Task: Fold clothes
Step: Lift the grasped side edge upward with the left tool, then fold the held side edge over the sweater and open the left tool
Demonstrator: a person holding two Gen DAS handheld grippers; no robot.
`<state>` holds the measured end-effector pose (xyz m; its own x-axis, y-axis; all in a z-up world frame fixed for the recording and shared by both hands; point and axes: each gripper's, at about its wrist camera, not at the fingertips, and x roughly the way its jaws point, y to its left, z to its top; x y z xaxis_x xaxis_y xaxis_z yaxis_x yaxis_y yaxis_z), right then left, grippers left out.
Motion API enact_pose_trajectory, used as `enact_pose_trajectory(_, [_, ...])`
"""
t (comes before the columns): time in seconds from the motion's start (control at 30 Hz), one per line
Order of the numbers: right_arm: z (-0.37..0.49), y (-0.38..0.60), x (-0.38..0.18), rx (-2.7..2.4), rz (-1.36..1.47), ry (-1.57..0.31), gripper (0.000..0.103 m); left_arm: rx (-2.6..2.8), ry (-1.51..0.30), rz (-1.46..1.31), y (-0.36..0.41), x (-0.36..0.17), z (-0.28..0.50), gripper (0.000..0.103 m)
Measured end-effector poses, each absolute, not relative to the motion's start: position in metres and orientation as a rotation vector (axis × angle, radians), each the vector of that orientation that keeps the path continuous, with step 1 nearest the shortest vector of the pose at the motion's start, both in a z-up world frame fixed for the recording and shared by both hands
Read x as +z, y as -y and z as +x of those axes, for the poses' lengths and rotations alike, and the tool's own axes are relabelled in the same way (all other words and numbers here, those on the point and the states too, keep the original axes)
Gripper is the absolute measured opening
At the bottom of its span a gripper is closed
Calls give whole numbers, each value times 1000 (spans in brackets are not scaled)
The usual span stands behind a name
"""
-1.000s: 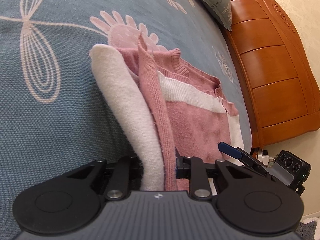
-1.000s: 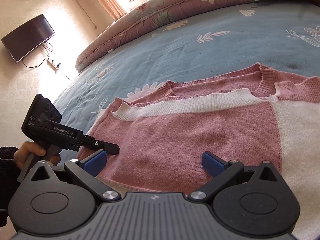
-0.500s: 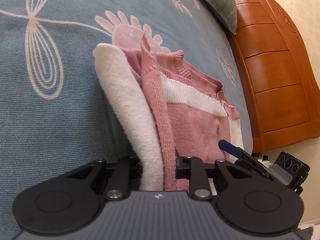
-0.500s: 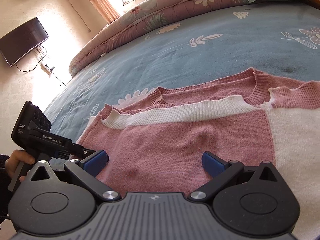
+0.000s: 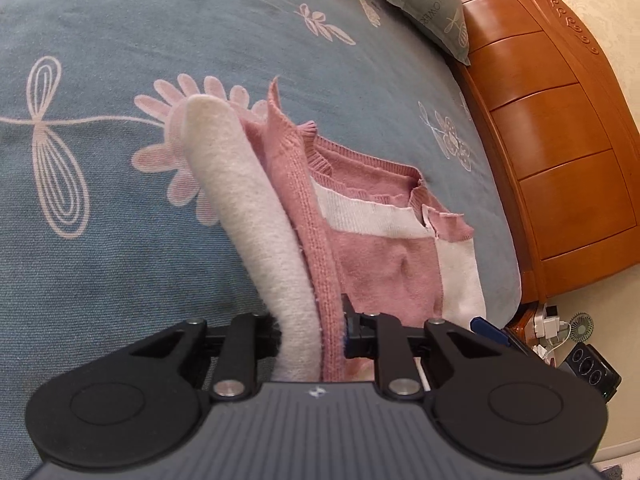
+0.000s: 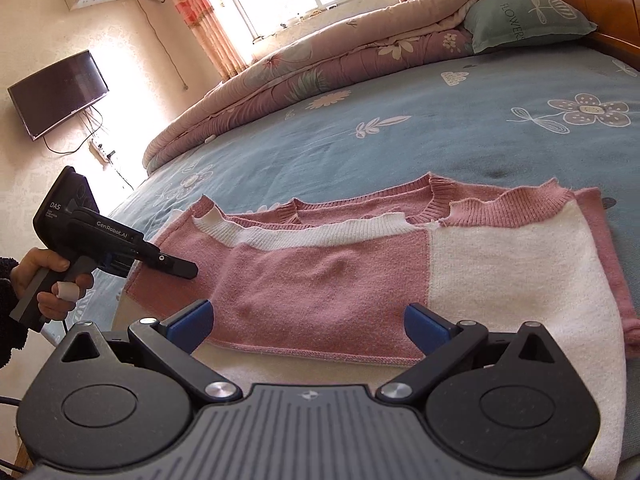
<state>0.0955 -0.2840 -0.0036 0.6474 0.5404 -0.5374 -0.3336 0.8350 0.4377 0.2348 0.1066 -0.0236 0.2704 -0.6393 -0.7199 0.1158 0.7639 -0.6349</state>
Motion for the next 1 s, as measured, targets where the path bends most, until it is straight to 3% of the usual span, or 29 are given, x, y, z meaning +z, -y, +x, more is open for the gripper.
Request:
enact_pose_trajectory(0.47, [74,339,-6,446,431,-646,103,-639,-1119,-470,-21,48,222,19])
enact_pose_trajectory(1.0, [44,387,8,366,426,-544,103,-707,-1150,-486,91,52,248,19])
